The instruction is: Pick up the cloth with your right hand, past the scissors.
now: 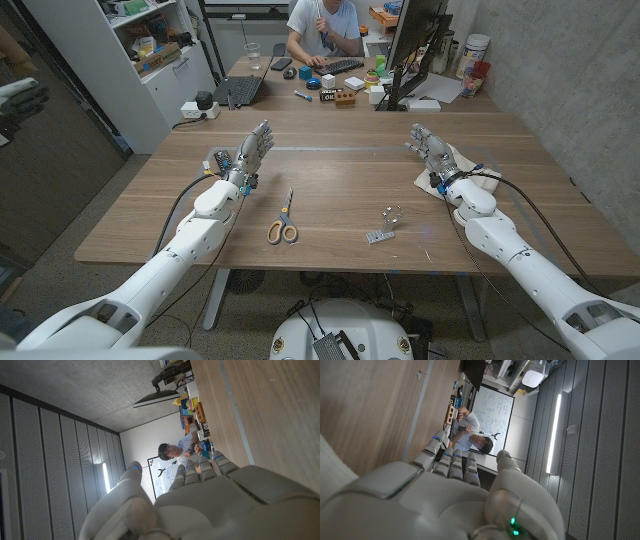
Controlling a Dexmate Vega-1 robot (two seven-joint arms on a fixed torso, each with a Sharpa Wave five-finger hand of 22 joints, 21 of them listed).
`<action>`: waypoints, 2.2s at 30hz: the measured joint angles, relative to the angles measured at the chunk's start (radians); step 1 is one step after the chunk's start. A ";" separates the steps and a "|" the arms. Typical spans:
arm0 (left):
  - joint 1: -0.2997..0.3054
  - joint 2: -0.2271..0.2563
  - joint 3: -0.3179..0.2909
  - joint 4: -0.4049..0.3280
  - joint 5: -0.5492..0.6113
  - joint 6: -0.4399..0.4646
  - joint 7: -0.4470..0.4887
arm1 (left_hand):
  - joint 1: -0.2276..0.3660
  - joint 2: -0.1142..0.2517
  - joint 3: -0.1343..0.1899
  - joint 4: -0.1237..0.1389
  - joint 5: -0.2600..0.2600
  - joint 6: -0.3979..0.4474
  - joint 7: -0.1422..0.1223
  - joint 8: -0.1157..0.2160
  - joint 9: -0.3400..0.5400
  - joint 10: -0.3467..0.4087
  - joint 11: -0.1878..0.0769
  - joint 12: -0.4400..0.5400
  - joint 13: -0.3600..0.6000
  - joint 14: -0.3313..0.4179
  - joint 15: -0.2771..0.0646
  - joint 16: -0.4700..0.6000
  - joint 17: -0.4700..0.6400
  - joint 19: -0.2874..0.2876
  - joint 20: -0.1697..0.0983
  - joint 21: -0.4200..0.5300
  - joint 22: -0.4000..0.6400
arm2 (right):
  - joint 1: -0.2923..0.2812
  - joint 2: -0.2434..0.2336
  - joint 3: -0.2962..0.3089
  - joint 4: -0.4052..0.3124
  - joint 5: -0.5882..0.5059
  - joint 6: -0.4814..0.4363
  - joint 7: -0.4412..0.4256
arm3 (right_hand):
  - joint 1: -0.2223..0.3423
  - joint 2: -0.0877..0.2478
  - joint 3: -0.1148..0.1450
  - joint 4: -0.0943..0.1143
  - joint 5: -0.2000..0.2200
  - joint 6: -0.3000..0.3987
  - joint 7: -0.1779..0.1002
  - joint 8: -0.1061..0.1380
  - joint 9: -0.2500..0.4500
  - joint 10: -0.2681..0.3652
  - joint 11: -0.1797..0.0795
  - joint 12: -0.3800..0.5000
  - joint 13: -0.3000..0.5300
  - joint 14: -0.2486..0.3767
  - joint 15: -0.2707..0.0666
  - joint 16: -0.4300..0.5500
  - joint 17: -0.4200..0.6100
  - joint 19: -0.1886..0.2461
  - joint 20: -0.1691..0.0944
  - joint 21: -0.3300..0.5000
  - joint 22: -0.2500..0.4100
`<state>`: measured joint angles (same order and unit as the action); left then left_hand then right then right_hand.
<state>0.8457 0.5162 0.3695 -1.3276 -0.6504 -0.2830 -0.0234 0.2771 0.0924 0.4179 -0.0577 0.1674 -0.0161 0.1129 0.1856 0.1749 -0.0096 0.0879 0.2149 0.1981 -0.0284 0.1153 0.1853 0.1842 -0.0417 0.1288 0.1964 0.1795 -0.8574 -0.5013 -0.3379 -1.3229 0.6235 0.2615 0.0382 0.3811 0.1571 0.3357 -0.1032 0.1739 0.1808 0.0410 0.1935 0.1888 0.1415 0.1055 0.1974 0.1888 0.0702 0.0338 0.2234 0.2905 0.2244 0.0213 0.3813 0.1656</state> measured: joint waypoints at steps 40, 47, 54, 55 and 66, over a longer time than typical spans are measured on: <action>-0.001 0.000 -0.002 -0.016 0.001 0.010 0.013 | 0.000 0.000 0.003 -0.003 0.000 0.000 0.000 0.000 0.003 0.000 0.000 0.000 0.000 0.000 0.000 0.000 0.000 0.000 0.000 0.000 0.000 | -0.099 0.154 0.279 -0.124 -0.275 -0.070 0.091 | 0.042 -0.021 0.014 -0.033 0.000 0.026 -0.070 0.000 0.000 0.010 -0.076 0.000 0.000 0.005 -0.005 0.000 -0.026 0.012 0.045 -0.034 0.000; -0.001 0.000 -0.003 -0.016 0.001 0.007 0.012 | 0.000 0.000 0.003 -0.003 0.000 0.004 0.003 0.000 0.002 0.000 -0.001 0.000 0.000 0.000 0.000 0.000 0.000 0.000 0.000 0.000 0.000 | -0.117 0.141 0.289 -0.152 -0.324 -0.074 0.072 | 0.054 -0.023 0.018 -0.038 0.000 0.032 -0.075 0.000 0.000 0.008 -0.081 0.000 0.005 0.001 -0.009 -0.007 -0.032 0.012 0.045 -0.041 0.000; -0.002 0.000 -0.004 -0.016 0.001 0.005 0.011 | 0.000 0.000 0.003 -0.003 0.000 0.004 0.003 0.000 0.002 0.000 -0.001 0.000 0.000 0.000 -0.001 0.000 0.000 0.000 0.000 0.000 0.000 | -0.141 0.113 0.295 -0.192 -0.369 -0.085 0.052 | 0.065 -0.023 0.018 -0.047 0.000 0.032 -0.075 0.000 0.000 0.005 -0.084 0.000 0.005 -0.003 -0.013 -0.007 -0.037 0.013 0.053 -0.049 0.000; -0.003 0.000 -0.004 -0.016 0.001 0.004 0.010 | 0.000 0.000 0.003 -0.003 0.000 0.004 0.003 0.000 0.002 0.000 -0.001 0.000 0.000 0.000 -0.001 0.000 0.000 0.000 0.000 0.000 0.000 | -0.151 0.100 0.296 -0.207 -0.379 -0.088 0.048 | 0.065 -0.023 0.021 -0.049 0.000 0.032 -0.075 0.000 0.000 0.005 -0.084 0.000 0.004 -0.004 -0.014 -0.007 -0.039 0.014 0.054 -0.049 0.000; -0.005 0.000 -0.003 -0.014 0.002 0.004 0.007 | 0.000 0.000 0.003 -0.003 0.000 0.004 0.003 0.000 0.002 0.000 -0.001 0.000 0.000 0.001 -0.001 0.000 0.000 0.000 0.000 0.000 -0.001 | -0.223 0.020 0.308 -0.303 -0.486 -0.109 -0.017 | 0.094 -0.041 0.025 -0.061 0.004 0.055 -0.109 0.012 0.000 0.014 -0.104 0.000 0.004 0.001 -0.034 -0.013 -0.053 0.012 0.067 -0.064 0.000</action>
<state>0.8403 0.5164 0.3660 -1.3414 -0.6487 -0.2790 -0.0167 0.2770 0.0924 0.4206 -0.0606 0.1674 -0.0125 0.1161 0.1855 0.1769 -0.0097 0.0873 0.2148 0.1976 -0.0278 0.1144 0.1852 0.1837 -0.0417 0.1286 0.1964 0.1790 -1.0804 -0.4815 -0.0303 -1.6260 0.1380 0.1528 0.0210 0.4749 0.1161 0.3606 -0.1645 0.1777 0.2358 -0.0682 0.2051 0.1884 0.1555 0.0013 0.1974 0.1932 0.0715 -0.0004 0.2108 0.2375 0.2366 0.0880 0.3172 0.1653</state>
